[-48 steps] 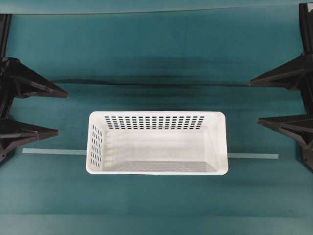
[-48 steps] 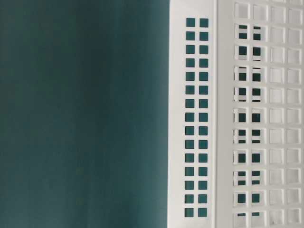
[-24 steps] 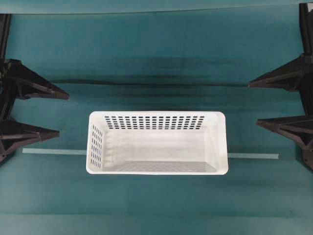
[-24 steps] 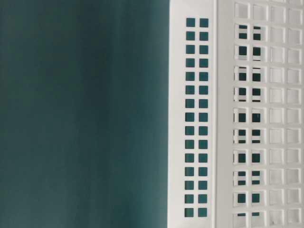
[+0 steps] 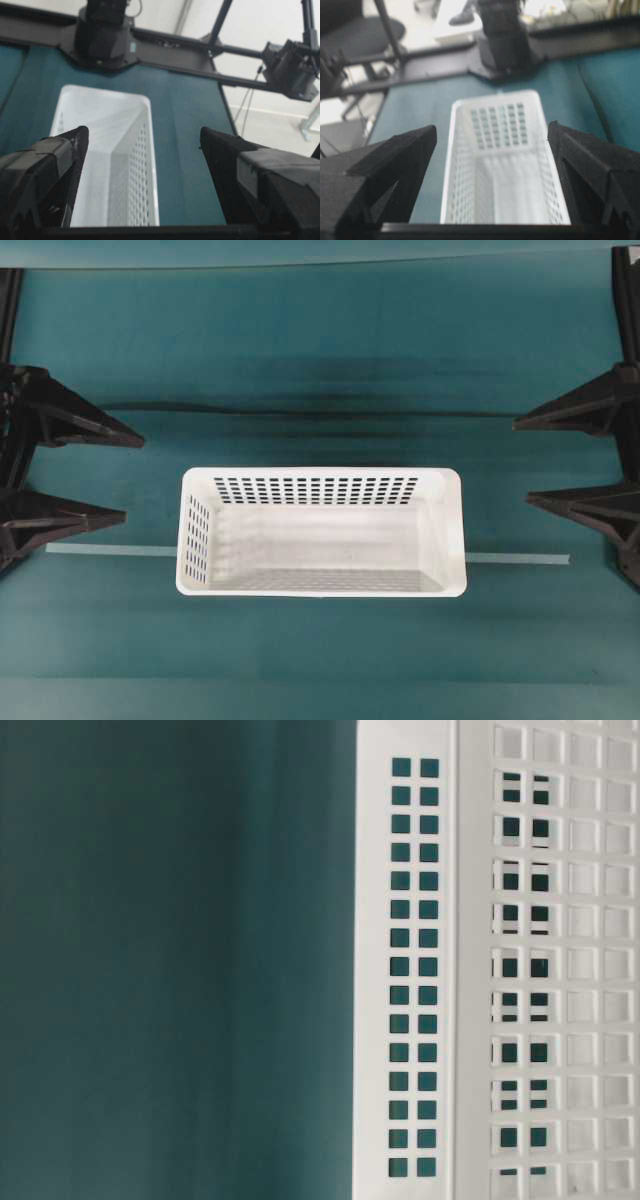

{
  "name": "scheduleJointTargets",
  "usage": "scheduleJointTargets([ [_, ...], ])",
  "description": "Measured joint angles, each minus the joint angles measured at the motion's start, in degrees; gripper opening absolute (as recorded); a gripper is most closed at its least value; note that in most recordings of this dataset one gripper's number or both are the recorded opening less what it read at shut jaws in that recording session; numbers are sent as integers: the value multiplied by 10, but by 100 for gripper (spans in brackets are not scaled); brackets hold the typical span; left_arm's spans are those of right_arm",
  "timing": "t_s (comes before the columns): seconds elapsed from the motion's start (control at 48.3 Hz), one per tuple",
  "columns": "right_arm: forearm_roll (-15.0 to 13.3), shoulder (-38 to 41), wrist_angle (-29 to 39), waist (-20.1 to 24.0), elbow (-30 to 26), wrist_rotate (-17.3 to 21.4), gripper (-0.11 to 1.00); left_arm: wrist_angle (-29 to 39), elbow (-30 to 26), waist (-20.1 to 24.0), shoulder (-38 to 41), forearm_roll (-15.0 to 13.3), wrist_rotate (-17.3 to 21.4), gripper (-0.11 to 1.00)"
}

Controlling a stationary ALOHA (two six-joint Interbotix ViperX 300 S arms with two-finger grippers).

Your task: Lift the white basket with both hands.

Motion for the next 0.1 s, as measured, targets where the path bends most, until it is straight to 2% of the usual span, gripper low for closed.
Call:
scheduleJointTargets([
  [0.104,0,-15,16,-11,0,0,95,1,4,0,-1,0,-1,91],
])
